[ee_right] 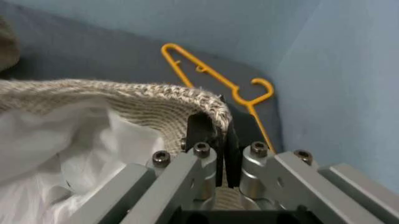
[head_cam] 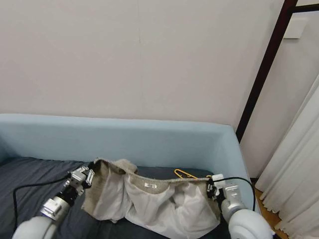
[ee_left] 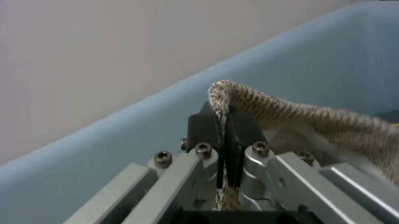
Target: Pick up the clothes from the sofa and hang them on the clothes hanger.
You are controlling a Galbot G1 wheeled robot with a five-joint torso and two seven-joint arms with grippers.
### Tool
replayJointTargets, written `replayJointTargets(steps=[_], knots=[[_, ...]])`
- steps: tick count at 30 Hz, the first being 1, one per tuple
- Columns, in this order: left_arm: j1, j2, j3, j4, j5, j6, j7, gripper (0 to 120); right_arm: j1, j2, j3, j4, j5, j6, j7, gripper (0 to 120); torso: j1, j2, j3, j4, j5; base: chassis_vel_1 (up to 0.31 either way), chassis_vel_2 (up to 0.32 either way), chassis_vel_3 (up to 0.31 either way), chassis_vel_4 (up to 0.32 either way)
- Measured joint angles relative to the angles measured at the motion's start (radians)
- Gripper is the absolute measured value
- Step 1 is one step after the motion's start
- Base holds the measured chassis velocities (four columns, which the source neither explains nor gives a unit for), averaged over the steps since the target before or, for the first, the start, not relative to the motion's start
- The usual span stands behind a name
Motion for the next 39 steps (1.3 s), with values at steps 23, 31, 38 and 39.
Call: replayJointTargets(steps=[23,31,38,39], knots=[[0.007,-0.001,-0.017,-0.024,0.036,-0.018,-0.047,0,-0.034,-0.193,0.04,0.257,0.516,-0.107,0.197,59,0.0,0.0,0.0,0.0,0.0002,0.0,0.0,0.0,0.0],[0.01,0.001,-0.013,-0.019,0.039,-0.015,-0.046,0,0.056,-0.181,0.099,0.261,0.582,-0.038,0.087,86,0.0,0.0,0.0,0.0003,-0.0002,0.0,0.0,0.0,0.0],[0.024,-0.016,-0.002,-0.056,0.047,-0.015,-0.044,0,0.17,-0.062,0.016,-0.173,0.199,0.051,-0.232,100,0.0,0.0,0.0,0.0001,0.0002,0.0,0.0,0.0,0.0],[0.03,-0.016,-0.005,-0.068,0.046,-0.015,-0.044,0,0.19,-0.036,0.005,-0.243,0.147,0.038,-0.28,100,0.0,0.0,0.0,0.0002,0.0003,0.0,0.0,0.0,0.0]])
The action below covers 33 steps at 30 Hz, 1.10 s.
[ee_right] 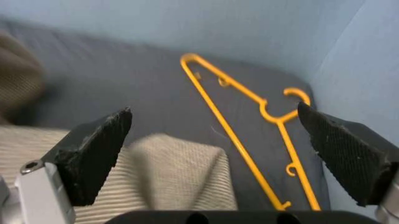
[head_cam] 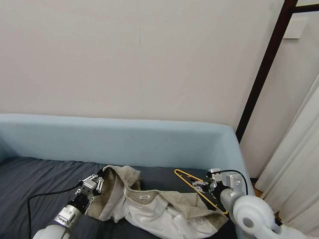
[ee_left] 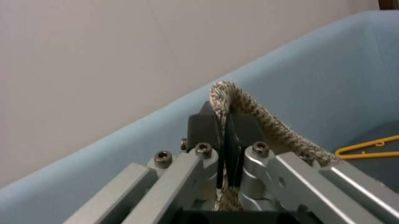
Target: Pick up the clothes from the sofa and hang them on the clothes hanger.
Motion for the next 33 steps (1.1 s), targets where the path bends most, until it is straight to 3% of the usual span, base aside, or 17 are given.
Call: replayJointTargets(steps=[2,3,7,13,20,25,28,33], knots=[[0.012,0.002,-0.009,-0.027,-0.003,0.0,0.0,0,0.052,0.053,-0.028,-0.152,-0.123,-0.023,-0.107,100,0.0,0.0,0.0,-0.0001,-0.0003,0.0,0.0,0.0,0.0],[0.012,0.002,-0.009,-0.027,-0.003,0.0,0.0,0,0.052,0.053,-0.028,-0.152,-0.123,-0.023,-0.107,100,0.0,0.0,0.0,-0.0001,-0.0003,0.0,0.0,0.0,0.0],[0.032,0.007,-0.024,-0.071,-0.008,0.002,-0.007,0,0.135,0.128,-0.043,-0.371,-0.323,0.0,-0.262,100,0.0,0.0,0.0,0.0,-0.0004,0.0,0.0,0.0,0.0],[0.049,0.006,-0.035,-0.096,-0.009,0.004,-0.014,0,0.199,0.189,-0.028,-0.53,-0.434,-0.022,-0.325,100,0.0,0.0,0.0,0.0,-0.0004,0.0,0.0,0.0,0.0],[0.058,0.002,-0.041,-0.108,-0.009,0.004,-0.018,0,0.23,0.219,-0.006,-0.609,-0.478,-0.057,-0.356,100,0.0,0.0,0.0,-0.0002,-0.0005,0.0,0.0,0.0,0.0],[0.08,-0.003,-0.049,-0.135,-0.009,0.003,-0.023,0,0.277,0.259,0.059,-0.769,-0.579,-0.101,-0.446,100,0.0,0.0,0.0,-0.0002,-0.0003,0.0,0.0,0.0,0.0],[0.088,-0.008,-0.051,-0.148,-0.009,0.002,-0.024,0,0.301,0.264,0.083,-0.882,-0.652,-0.041,-0.543,97,0.0,0.0,0.0,-0.0003,-0.0002,0.0,0.0,0.0,0.0],[0.088,-0.016,-0.048,-0.145,-0.004,0.002,-0.025,0,0.319,0.282,0.09,-0.963,-0.664,0.066,-0.555,82,0.0,0.0,0.0,0.0,-0.0002,0.0,0.0,0.0,0.0]])
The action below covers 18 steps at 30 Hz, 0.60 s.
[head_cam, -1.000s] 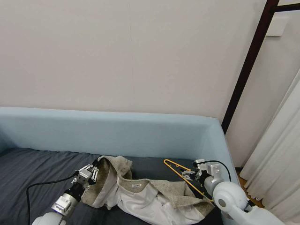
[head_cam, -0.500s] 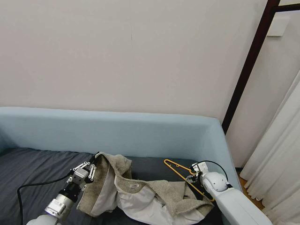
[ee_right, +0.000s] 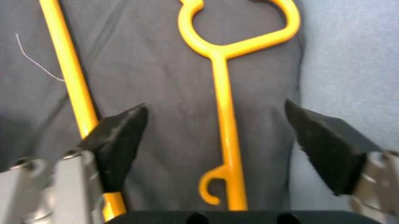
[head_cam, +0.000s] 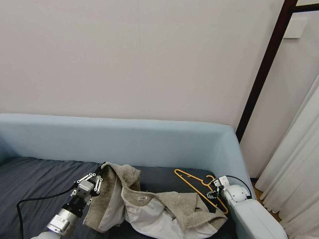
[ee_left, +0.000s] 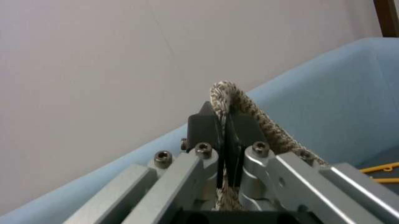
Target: Pick up the clothes from the sofa and hang them on the clothes hanger.
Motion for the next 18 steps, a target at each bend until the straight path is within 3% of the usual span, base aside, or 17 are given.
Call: replayJointTargets(steps=[4,14,18], knots=[[-0.009,-0.002,0.003,0.01,0.0,0.0,-0.002,0,0.015,0.027,0.002,-0.057,0.0,0.08,-0.003,67,0.0,0.0,0.0,-0.0002,0.0,0.0,0.0,0.0,0.0],[-0.035,0.008,0.018,0.035,-0.001,0.0,-0.009,0,0.031,0.049,0.01,-0.095,-0.023,0.004,-0.016,35,0.0,0.0,0.0,0.0,-0.0002,0.0,0.0,0.0,0.0],[-0.048,0.013,0.028,0.05,-0.003,0.0,-0.01,0,0.03,0.043,0.011,-0.097,-0.022,0.022,-0.019,14,0.0,0.0,0.0,-0.0001,-0.0001,0.0,0.0,0.0,0.0]])
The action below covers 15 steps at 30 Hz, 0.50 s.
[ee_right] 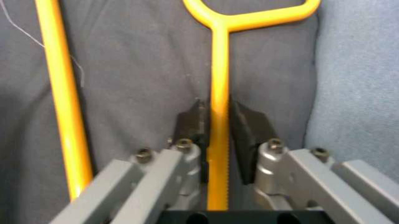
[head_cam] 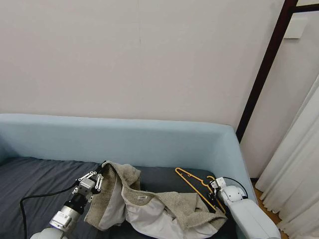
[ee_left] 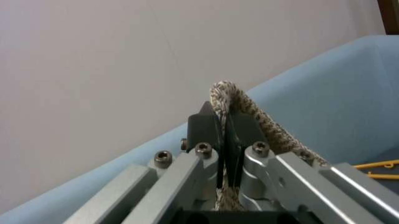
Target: Pick up the clothes from the sofa and hang them on the clothes hanger.
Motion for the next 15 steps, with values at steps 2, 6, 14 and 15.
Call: replayJointTargets(steps=[2,6,14,15], knots=[[-0.002,0.0,0.002,0.002,0.0,0.0,0.0,0,-0.001,-0.002,0.0,0.002,0.001,0.002,0.0,11,0.0,0.0,0.0,-0.0001,0.0,0.0,0.0,0.0,0.0],[-0.005,0.0,0.006,0.005,0.0,0.0,-0.003,0,-0.013,-0.012,-0.003,0.024,0.012,0.008,0.007,4,0.0,0.0,0.0,-0.0002,0.0,0.0,0.0,0.0,0.0],[-0.008,0.013,0.006,0.006,-0.021,-0.001,-0.008,0,-0.083,-0.083,-0.031,0.249,0.15,0.031,0.135,4,0.0,0.0,0.0,0.0001,0.0001,0.0,0.0,0.0,0.0],[-0.009,0.017,0.006,0.006,-0.027,0.0,-0.009,0,-0.099,-0.1,-0.033,0.311,0.169,0.03,0.154,4,0.0,0.0,0.0,0.0,0.0001,0.0,0.0,0.0,0.0]])
